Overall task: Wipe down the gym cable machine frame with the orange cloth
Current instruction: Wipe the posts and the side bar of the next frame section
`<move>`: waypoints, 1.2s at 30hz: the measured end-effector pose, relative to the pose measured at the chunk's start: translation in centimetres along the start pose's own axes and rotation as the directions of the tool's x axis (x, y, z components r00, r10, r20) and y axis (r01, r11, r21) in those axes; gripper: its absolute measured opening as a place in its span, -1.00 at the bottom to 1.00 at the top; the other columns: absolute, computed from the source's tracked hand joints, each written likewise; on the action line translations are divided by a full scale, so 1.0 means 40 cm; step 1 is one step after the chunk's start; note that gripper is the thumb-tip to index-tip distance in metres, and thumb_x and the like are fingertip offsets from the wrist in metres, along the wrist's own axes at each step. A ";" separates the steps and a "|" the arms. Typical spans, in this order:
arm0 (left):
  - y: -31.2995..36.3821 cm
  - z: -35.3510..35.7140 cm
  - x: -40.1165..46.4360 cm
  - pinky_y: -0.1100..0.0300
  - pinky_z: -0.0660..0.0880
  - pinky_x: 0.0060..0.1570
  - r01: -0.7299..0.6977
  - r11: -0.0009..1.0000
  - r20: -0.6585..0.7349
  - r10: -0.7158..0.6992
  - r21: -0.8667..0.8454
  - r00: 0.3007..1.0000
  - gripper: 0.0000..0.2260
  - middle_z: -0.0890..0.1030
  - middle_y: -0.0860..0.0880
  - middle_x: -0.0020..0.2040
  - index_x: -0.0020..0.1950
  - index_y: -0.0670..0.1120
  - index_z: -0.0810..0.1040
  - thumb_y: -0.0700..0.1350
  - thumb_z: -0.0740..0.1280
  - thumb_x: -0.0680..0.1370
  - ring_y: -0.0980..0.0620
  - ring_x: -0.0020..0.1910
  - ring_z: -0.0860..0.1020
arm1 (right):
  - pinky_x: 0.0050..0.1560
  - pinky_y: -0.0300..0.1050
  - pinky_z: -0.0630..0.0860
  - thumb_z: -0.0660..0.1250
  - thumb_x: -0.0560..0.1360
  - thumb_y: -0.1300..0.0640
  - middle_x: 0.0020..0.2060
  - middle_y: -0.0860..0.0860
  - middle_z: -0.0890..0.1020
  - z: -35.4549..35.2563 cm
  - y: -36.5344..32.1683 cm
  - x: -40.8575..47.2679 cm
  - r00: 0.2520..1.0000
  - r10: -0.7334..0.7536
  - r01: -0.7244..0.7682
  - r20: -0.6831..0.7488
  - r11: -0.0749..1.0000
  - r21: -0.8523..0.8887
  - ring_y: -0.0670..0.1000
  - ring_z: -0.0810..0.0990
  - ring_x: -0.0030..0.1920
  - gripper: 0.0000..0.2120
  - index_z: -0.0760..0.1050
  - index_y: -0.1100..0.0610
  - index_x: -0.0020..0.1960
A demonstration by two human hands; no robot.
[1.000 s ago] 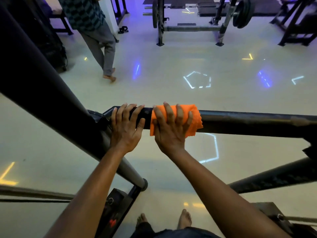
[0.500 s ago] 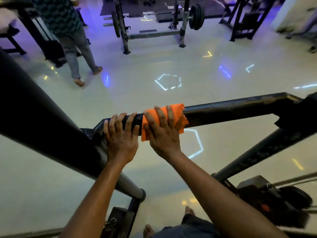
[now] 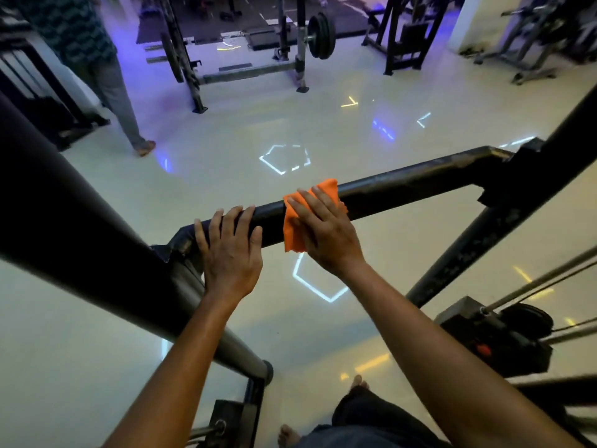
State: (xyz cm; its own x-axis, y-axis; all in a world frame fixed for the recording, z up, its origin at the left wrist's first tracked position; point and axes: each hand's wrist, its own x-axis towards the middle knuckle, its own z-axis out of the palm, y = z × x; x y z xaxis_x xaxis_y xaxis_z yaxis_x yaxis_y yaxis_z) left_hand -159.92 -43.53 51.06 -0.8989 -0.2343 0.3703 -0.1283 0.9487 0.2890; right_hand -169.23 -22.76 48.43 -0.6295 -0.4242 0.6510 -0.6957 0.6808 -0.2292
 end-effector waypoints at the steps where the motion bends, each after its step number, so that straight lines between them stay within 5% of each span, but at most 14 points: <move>1: 0.000 -0.001 0.002 -0.28 -0.16 0.64 0.003 1.000 0.003 -0.003 -0.008 1.000 -0.57 0.42 0.02 0.56 0.62 0.09 0.35 0.12 0.08 0.75 -0.16 0.62 0.26 | 0.58 0.25 0.34 0.23 0.79 -0.03 0.61 0.04 0.46 -0.018 0.043 -0.002 1.000 -0.021 0.020 -0.002 0.999 -0.032 0.16 0.35 0.66 -0.58 0.47 0.04 0.61; 6: 0.025 0.000 0.011 -0.31 -0.18 0.63 -0.006 0.998 0.050 0.009 -0.064 0.999 -0.59 0.40 0.06 0.56 0.62 0.13 0.33 0.09 0.14 0.76 -0.12 0.63 0.23 | 0.56 0.42 0.24 0.21 0.77 -0.06 0.59 0.03 0.47 -0.053 0.082 0.013 0.927 0.364 -0.369 -0.092 0.928 -0.048 0.20 0.29 0.67 -0.61 0.51 -0.03 0.56; 10: 0.069 0.002 0.031 -0.29 -0.21 0.63 -0.013 0.992 0.090 0.025 -0.125 0.996 -0.56 0.41 0.05 0.55 0.61 0.12 0.37 0.11 0.09 0.73 -0.06 0.62 0.24 | 0.61 0.49 0.08 0.30 0.72 -0.07 0.73 0.09 0.19 0.005 -0.006 -0.024 0.991 0.127 -0.124 0.039 0.991 -0.054 0.26 -0.02 0.75 -0.42 0.30 -0.06 0.71; 13: 0.070 0.002 0.030 -0.28 -0.17 0.64 -0.010 0.990 0.081 0.022 -0.142 0.997 -0.55 0.44 0.06 0.54 0.60 0.13 0.39 0.13 0.08 0.72 -0.05 0.60 0.28 | 0.57 0.52 0.13 0.41 0.59 0.06 0.75 0.07 0.13 -0.017 0.102 -0.051 0.997 0.020 -0.009 0.075 0.988 -0.152 0.24 -0.01 0.76 -0.22 0.20 -0.13 0.74; 19: 0.118 0.026 0.038 -0.31 -0.13 0.64 0.027 0.996 0.066 -0.022 -0.082 0.998 -0.56 0.44 0.07 0.54 0.60 0.13 0.39 0.14 0.07 0.73 -0.08 0.58 0.29 | 0.55 0.57 0.11 0.25 0.63 -0.06 0.71 0.05 0.18 -0.084 0.235 -0.025 0.958 0.283 -0.279 0.036 0.956 -0.088 0.25 0.01 0.74 -0.34 0.20 -0.19 0.71; 24: 0.250 0.069 0.078 -0.29 -0.17 0.63 0.044 0.986 0.096 -0.029 -0.159 0.995 -0.57 0.47 0.09 0.51 0.56 0.14 0.44 0.14 0.08 0.71 -0.02 0.58 0.29 | 0.63 0.50 -0.11 0.19 0.70 -0.33 0.73 0.07 0.13 -0.050 0.164 -0.030 0.985 0.159 -0.154 0.074 0.986 -0.067 0.25 -0.06 0.75 -0.39 0.24 -0.21 0.71; 28: 0.278 0.082 0.087 -0.27 -0.11 0.63 0.103 0.981 0.046 -0.096 -0.162 0.994 -0.62 0.54 0.09 0.44 0.49 0.16 0.49 0.14 0.11 0.70 0.00 0.52 0.35 | 0.56 0.48 0.16 0.23 0.72 -0.23 0.70 0.09 0.27 -0.102 0.326 -0.037 0.996 0.077 -0.072 0.040 0.992 -0.099 0.25 0.13 0.72 -0.44 0.32 -0.17 0.69; 32: 0.302 0.095 0.086 -0.26 -0.07 0.62 0.115 0.989 0.043 -0.112 -0.092 0.993 -0.58 0.52 0.06 0.46 0.52 0.13 0.49 0.16 0.10 0.71 -0.05 0.52 0.34 | 0.55 0.56 0.13 0.22 0.70 -0.24 0.70 0.03 0.23 -0.150 0.435 -0.044 0.959 0.283 -0.280 0.032 0.957 -0.070 0.25 0.06 0.73 -0.45 0.30 -0.22 0.67; 36: 0.392 0.126 0.102 -0.33 -0.06 0.61 0.068 0.997 0.080 -0.065 -0.037 0.995 -0.55 0.47 0.07 0.50 0.57 0.12 0.43 0.16 0.08 0.71 -0.06 0.53 0.32 | 0.58 0.56 -0.02 0.23 0.73 -0.20 0.68 0.05 0.28 -0.111 0.340 -0.027 0.990 0.130 -0.127 0.044 0.990 -0.064 0.28 0.09 0.72 -0.49 0.35 -0.19 0.66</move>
State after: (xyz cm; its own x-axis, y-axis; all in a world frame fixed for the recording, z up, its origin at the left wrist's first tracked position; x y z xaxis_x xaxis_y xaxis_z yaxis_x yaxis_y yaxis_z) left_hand -167.73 -28.53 52.65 -0.9192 -0.2774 0.2794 -0.1733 0.9223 0.3455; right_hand -176.47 -10.39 47.81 -0.7296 -0.3579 0.5828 -0.5864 0.7658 -0.2638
